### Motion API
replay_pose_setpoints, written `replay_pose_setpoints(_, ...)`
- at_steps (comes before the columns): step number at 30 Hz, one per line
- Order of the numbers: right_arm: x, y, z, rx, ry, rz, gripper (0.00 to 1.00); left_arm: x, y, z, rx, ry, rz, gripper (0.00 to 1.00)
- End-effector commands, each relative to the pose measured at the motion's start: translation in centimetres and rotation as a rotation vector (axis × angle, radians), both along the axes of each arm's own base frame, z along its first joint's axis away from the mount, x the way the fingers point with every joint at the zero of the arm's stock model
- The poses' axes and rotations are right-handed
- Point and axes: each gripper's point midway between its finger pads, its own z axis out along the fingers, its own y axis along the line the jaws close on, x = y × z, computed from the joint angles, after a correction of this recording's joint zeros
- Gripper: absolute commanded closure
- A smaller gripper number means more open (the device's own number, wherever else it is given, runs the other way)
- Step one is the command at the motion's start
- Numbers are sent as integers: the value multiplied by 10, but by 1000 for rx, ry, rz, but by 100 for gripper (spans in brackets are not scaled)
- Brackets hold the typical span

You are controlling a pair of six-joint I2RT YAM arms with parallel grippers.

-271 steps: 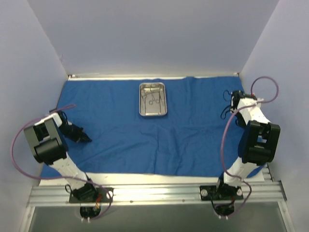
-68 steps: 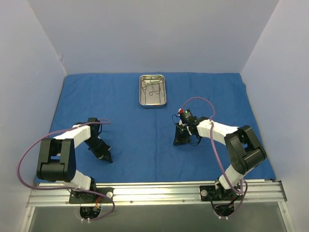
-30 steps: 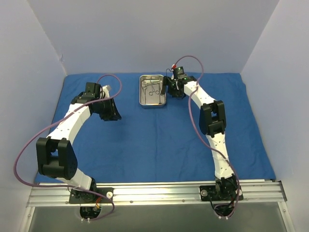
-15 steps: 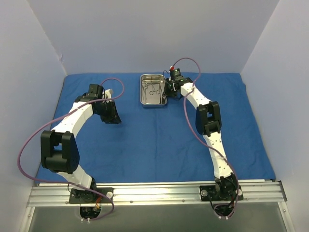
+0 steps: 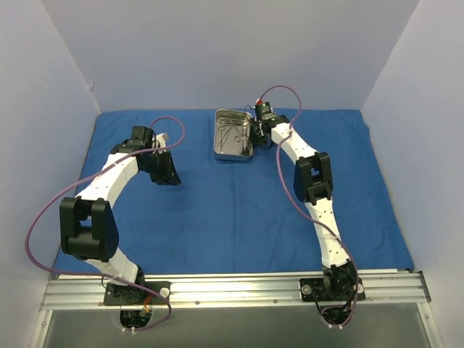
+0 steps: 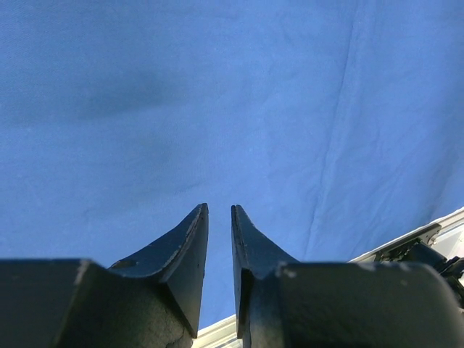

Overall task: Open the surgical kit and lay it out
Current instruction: Pick up the container from the surgical kit, then place the container in the surgical kit.

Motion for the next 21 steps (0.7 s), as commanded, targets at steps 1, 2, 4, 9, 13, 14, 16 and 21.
replay_pose_setpoints(1, 4, -20, 94, -56, -137, -21, 100, -1, 1, 21, -18, -60, 3, 73)
replay_pose_setpoints(2, 0, -26, 96, -80, -133, -16, 100, -2, 1, 22, -18, -61, 6, 73)
replay_pose_setpoints(4, -15, -40, 97, -151, -116, -4, 100, -3, 1, 24, -23, -66, 11, 73)
replay_pose_setpoints(9, -52, -81, 122, -230, -141, -35, 100, -11, 1, 27, -36, -65, 29, 73)
replay_pose_setpoints(13, -96, -109, 125, -268, -139, -35, 100, -18, 3, 35, -38, -79, 37, 74)
replay_pose_setpoints(14, -118, -117, 124, -280, -128, -15, 100, -22, 3, 34, -34, -70, 37, 74)
replay_pose_setpoints(16, -140, -128, 122, -294, -113, -11, 100, -27, 3, 39, -41, -79, 40, 74)
replay_pose_setpoints(21, -204, -151, 112, -292, -92, -4, 100, -46, -4, 48, -83, -84, 40, 73)
